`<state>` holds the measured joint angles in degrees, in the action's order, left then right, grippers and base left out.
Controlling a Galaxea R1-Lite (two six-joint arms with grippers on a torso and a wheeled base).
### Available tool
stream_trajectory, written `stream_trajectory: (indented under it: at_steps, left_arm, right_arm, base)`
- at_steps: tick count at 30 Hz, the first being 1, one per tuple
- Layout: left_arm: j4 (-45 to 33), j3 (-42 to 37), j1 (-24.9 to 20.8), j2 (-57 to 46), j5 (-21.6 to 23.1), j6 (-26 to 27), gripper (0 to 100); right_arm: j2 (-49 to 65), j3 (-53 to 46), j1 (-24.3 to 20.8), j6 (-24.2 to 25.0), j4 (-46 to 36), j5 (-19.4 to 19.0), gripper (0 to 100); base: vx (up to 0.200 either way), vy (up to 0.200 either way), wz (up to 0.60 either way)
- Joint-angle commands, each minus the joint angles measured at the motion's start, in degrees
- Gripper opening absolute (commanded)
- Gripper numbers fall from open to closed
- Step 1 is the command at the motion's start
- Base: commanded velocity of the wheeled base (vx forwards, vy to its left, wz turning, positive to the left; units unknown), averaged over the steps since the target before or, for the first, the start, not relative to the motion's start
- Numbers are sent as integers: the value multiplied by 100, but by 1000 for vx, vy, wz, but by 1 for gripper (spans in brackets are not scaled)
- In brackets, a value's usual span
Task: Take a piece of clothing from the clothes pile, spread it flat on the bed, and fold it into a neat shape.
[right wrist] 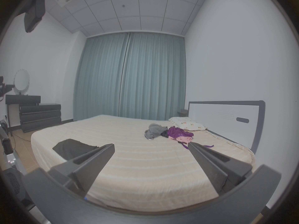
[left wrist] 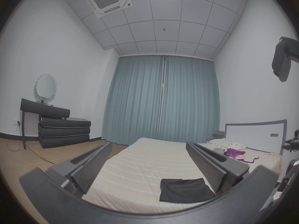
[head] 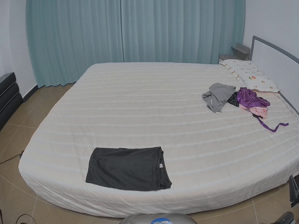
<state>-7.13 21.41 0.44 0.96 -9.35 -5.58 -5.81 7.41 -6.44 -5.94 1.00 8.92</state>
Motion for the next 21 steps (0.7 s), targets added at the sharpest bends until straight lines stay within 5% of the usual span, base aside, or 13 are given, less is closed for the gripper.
stream_trajectory:
  at_steps: [1, 5, 12, 21]
  left_arm:
    - [898, -893, -18, -96, 3, 93, 100]
    - [2506, -2123, -18, -96, 12, 963, 100]
    - [1715, -2141, -18, -96, 293, 875, 100]
    - [1082, -2141, -18, -96, 575, 673, 100]
  right_arm:
    - [1, -741, 11, -127, 1262, -462, 100]
    - [1, -741, 11, -162, 1227, -585, 100]
    - [1, -741, 28, -57, 287, -567, 100]
    - [28, -688, 257, 22, 111, -488, 100]
  base:
    - [0, 0, 0]
    - [0, 0, 0]
    - [0, 0, 0]
    - [0, 0, 0]
